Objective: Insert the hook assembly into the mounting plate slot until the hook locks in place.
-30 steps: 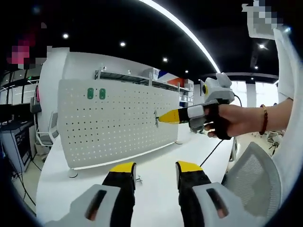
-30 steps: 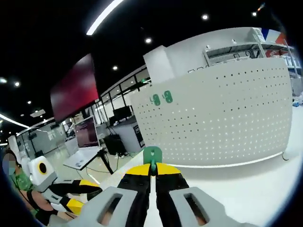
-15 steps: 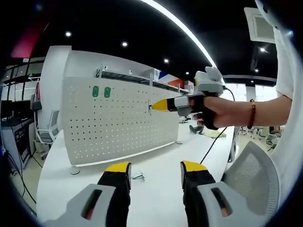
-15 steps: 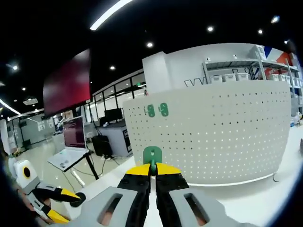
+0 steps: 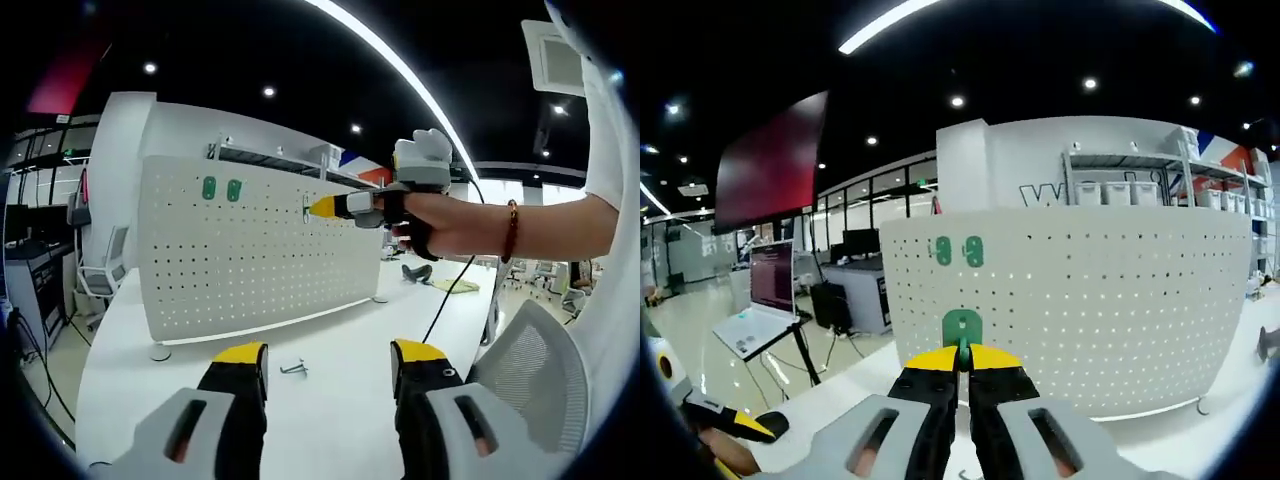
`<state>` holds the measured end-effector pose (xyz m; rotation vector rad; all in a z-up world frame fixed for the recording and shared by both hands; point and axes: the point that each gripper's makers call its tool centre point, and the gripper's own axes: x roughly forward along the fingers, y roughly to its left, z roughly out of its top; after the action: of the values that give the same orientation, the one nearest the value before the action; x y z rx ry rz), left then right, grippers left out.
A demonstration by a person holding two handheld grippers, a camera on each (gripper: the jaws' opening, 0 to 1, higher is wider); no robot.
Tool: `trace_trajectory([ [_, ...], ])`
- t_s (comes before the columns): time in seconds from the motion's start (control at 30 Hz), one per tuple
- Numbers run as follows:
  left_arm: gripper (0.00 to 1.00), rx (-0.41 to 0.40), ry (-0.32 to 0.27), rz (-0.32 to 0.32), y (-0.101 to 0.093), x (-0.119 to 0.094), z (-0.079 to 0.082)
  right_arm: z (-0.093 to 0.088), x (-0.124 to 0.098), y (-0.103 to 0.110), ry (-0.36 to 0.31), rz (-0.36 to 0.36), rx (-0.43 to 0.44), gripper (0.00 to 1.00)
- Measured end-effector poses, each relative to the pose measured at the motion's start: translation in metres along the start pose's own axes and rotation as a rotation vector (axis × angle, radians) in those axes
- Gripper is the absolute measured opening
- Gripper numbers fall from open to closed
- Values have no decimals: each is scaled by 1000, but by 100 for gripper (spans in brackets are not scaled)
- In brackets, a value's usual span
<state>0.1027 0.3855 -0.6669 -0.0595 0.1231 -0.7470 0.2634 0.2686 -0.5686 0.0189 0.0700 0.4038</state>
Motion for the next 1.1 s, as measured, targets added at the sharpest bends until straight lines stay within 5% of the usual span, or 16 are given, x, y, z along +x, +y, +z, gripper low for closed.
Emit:
trace_trajectory([
  [1.1,56,-21,-26,-13,6,-2,1,51,66,-32,-98,-173,-10,1],
])
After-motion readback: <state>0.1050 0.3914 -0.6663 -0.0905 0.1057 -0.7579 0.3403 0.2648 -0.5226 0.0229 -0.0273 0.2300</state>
